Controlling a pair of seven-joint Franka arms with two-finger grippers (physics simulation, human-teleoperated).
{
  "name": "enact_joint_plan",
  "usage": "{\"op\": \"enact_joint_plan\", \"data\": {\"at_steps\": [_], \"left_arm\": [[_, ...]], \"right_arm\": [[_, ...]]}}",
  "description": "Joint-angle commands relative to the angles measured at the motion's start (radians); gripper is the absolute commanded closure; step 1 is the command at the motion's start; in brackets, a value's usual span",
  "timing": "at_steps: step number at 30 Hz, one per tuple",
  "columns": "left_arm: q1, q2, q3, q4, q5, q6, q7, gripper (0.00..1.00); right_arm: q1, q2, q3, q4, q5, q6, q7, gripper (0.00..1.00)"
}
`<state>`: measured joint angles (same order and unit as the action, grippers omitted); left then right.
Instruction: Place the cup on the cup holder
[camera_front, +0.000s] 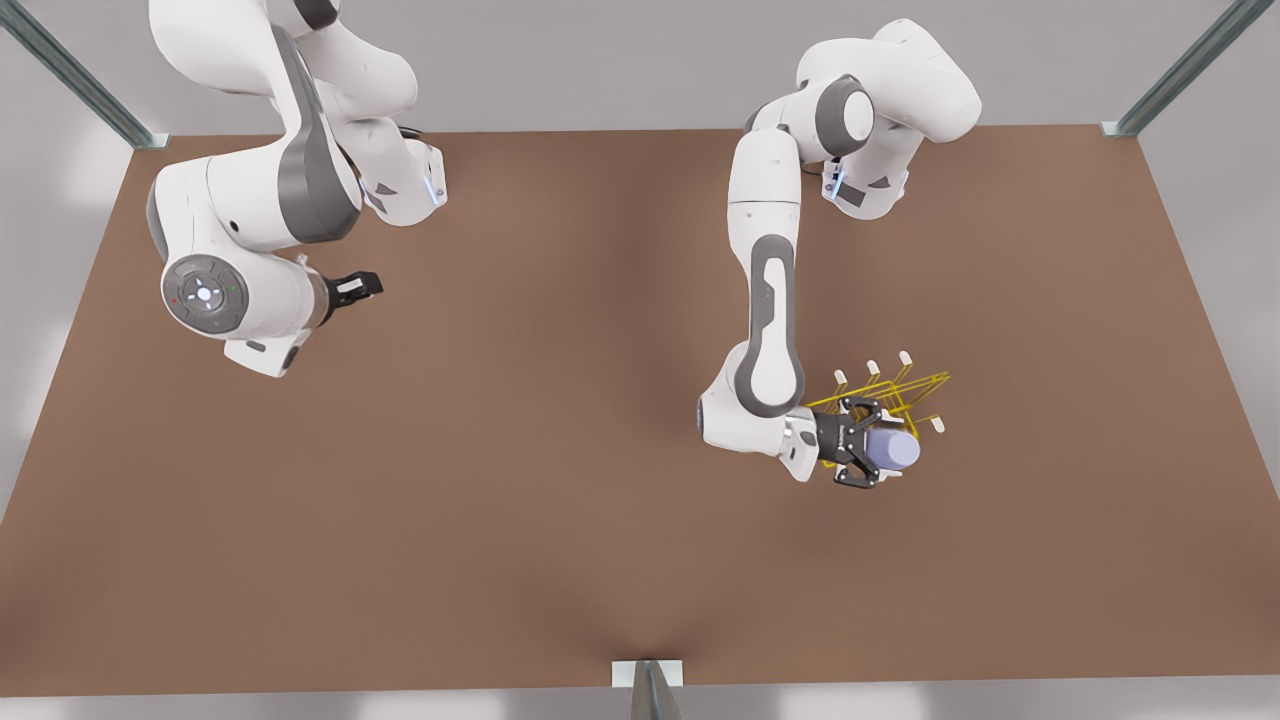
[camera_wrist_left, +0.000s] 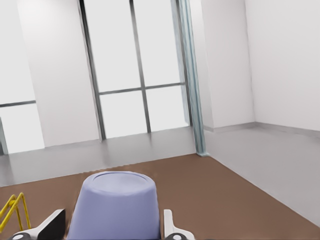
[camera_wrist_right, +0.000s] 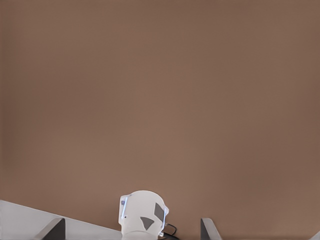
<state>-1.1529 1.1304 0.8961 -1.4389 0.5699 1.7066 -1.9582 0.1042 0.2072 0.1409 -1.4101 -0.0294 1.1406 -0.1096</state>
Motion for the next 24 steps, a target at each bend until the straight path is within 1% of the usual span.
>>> {"op": "enact_joint_plan", "data": {"at_steps": [1, 3, 4, 5, 6, 7, 8, 9, 10, 11, 12, 13, 15, 16, 17, 18, 19, 20, 21, 24], "left_arm": [[-0.001, -0.004, 0.000, -0.005, -0.027, -0.007, -0.088, 0.00], [-0.005, -0.034, 0.006, -0.012, -0.024, -0.021, -0.079, 0.00], [-0.019, -0.053, 0.027, -0.012, -0.019, -0.047, -0.053, 0.00], [-0.048, -0.127, 0.041, -0.012, -0.022, -0.099, 0.045, 0.00], [-0.080, -0.292, 0.034, -0.011, -0.042, -0.180, 0.143, 0.00], [-0.117, -0.394, 0.041, 0.035, -0.197, -0.281, 0.324, 0.00], [-0.116, -0.396, 0.084, 0.155, -0.385, -0.429, 0.537, 0.00], [-0.108, -0.396, 0.188, 0.253, -0.620, -0.537, 0.831, 0.00], [-0.107, -0.396, 0.286, 0.278, -0.799, -0.581, 1.123, 0.00], [-0.102, -0.396, 0.386, 0.278, -0.973, -0.581, 1.373, 0.00], [0.001, -0.452, 0.357, 0.295, -1.062, -0.571, 1.426, 0.00], [0.157, -0.540, 0.112, 0.327, -0.989, -0.576, 1.481, 0.00], [0.496, -0.632, -0.409, 0.405, -0.797, -0.573, 1.486, 0.00], [0.749, -0.685, -0.808, 0.405, -0.628, -0.556, 1.527, 0.00], [0.952, -0.715, -1.069, 0.336, -0.544, -0.530, 1.697, 0.00], [0.967, -0.803, -1.074, 0.148, -0.518, -0.389, 2.088, 0.00], [0.969, -0.825, -1.063, 0.115, -0.525, -0.366, 2.135, 0.00], [0.970, -0.833, -1.053, 0.121, -0.530, -0.396, 2.051, 0.00], [0.969, -0.833, -1.034, 0.166, -0.553, -0.446, 2.015, 0.00], [0.986, -0.811, -1.026, 0.196, -0.551, -0.496, 2.015, 0.00]], "right_arm": [[-0.001, 0.000, 0.000, 0.000, 0.003, -0.001, 0.001, 0.00], [-0.003, 0.000, 0.000, 0.000, 0.013, 0.001, 0.001, 0.00], [-0.005, 0.000, 0.000, 0.002, 0.014, 0.002, 0.001, 0.00], [-0.005, 0.000, -0.003, 0.003, 0.014, 0.002, 0.001, 0.00], [-0.008, 0.000, -0.006, 0.003, 0.016, 0.001, 0.001, 0.00], [-0.008, -0.002, -0.006, 0.007, 0.016, 0.001, -0.001, 0.00], [-0.008, -0.002, -0.012, 0.010, 0.019, 0.001, -0.001, 0.00], [-0.005, -0.002, -0.014, 0.011, 0.019, 0.002, 0.001, 0.00], [-0.003, -0.002, -0.018, 0.013, 0.019, 0.002, -0.001, 0.00], [-0.003, -0.002, -0.020, 0.013, 0.019, 0.002, -0.001, 0.00], [-0.003, -0.002, -0.020, 0.013, 0.020, 0.001, -0.001, 0.00], [-0.003, -0.003, -0.020, 0.013, 0.020, 0.001, -0.001, 0.00], [-0.003, -0.003, -0.020, 0.014, 0.019, 0.001, 0.001, 0.00], [-0.003, -0.003, -0.020, 0.014, 0.019, 0.001, 0.002, 0.00], [-0.003, -0.003, -0.020, 0.014, 0.019, 0.001, 0.001, 0.00], [-0.003, -0.003, -0.020, 0.014, 0.019, 0.001, 0.002, 0.00], [-0.001, -0.003, -0.020, 0.016, 0.017, 0.001, 0.004, 0.00], [0.000, -0.003, -0.020, 0.016, 0.017, 0.001, 0.004, 0.00], [-0.001, -0.003, -0.020, 0.016, 0.017, 0.001, 0.004, 0.00], [-0.001, -0.003, -0.020, 0.016, 0.016, 0.001, 0.002, 0.00]]}}
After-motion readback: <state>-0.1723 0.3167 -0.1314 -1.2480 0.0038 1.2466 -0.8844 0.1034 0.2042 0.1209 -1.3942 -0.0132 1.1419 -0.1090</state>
